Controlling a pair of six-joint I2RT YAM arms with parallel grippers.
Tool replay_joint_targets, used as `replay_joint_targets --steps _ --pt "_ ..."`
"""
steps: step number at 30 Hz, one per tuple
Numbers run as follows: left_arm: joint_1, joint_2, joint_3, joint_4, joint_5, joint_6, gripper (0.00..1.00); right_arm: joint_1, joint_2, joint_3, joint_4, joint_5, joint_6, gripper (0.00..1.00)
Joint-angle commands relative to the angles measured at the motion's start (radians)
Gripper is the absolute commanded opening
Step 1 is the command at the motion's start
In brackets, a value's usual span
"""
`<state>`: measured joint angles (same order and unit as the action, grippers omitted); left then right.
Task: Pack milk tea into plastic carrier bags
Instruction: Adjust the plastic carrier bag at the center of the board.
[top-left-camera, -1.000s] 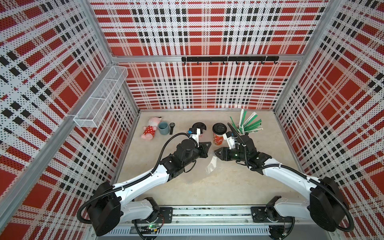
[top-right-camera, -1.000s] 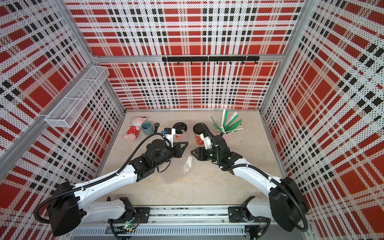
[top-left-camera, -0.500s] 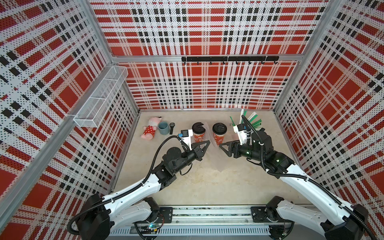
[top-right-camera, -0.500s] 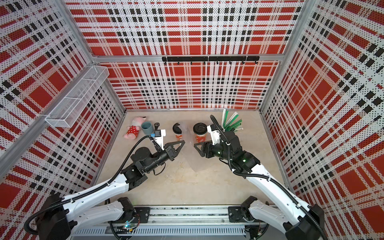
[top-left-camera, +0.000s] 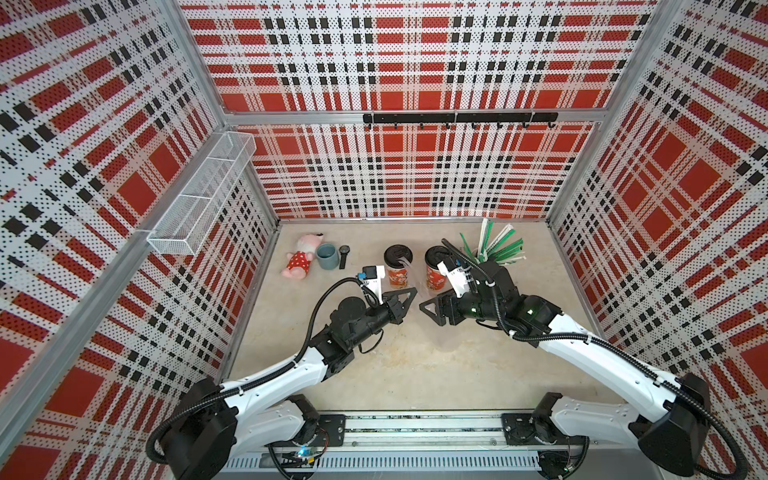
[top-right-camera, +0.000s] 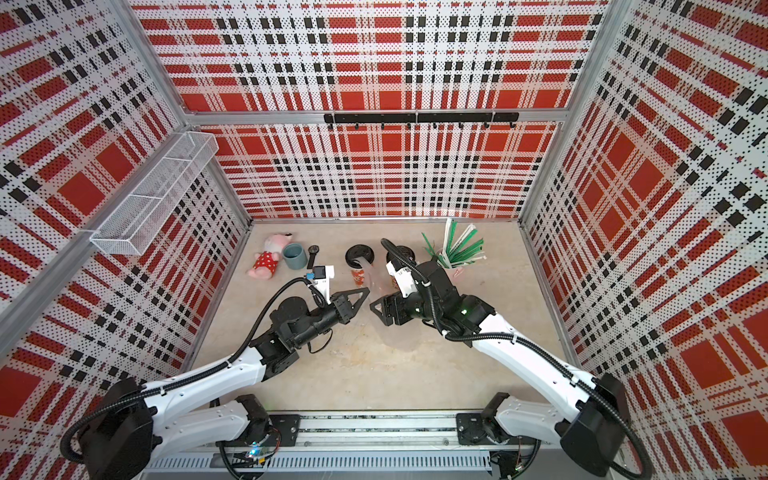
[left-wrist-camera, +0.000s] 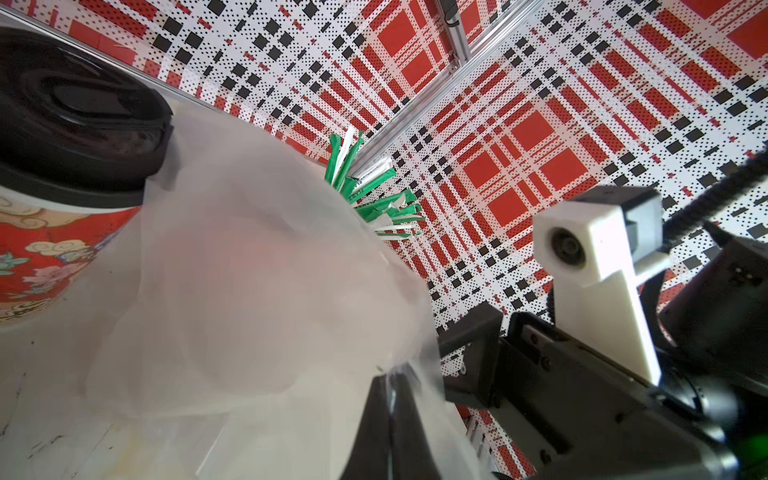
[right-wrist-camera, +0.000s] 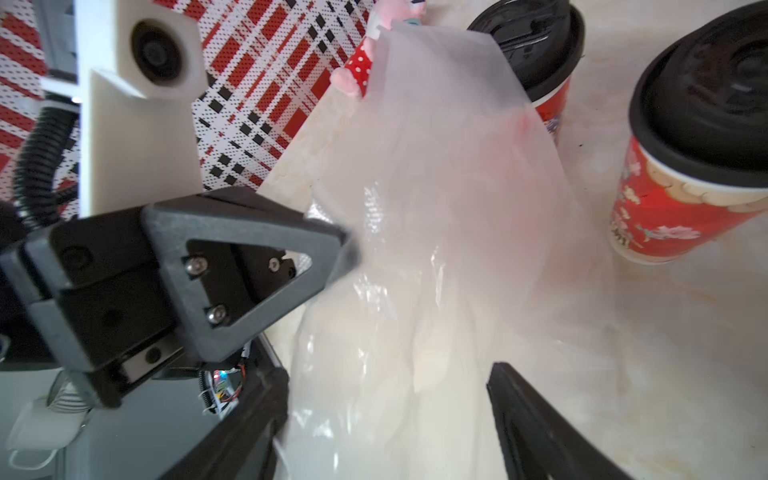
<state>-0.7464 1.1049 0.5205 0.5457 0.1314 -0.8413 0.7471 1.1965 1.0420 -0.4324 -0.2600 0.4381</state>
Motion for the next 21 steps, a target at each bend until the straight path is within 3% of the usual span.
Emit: replay_joint_targets --steps 1,10,17,21 --pt "0.015 -0.012 0.028 0.014 0.03 0.012 0.0 0.005 0.048 0.074 -0.088 0.082 -0.057 0.74" --pt "0.036 -0.003 0.048 -0.024 0.048 0.021 0.0 0.005 0.09 0.153 -0.173 0.192 -0.063 0.6" --pt "0.064 -0.079 -0.011 -0.053 0.035 0.005 0.0 0.005 0.096 0.181 -0.232 0.311 -0.079 0.62" --pt "0.072 -0.097 -0.036 -0.056 0.041 0.007 0.0 0.005 0.112 0.199 -0.238 0.305 -0.084 0.62"
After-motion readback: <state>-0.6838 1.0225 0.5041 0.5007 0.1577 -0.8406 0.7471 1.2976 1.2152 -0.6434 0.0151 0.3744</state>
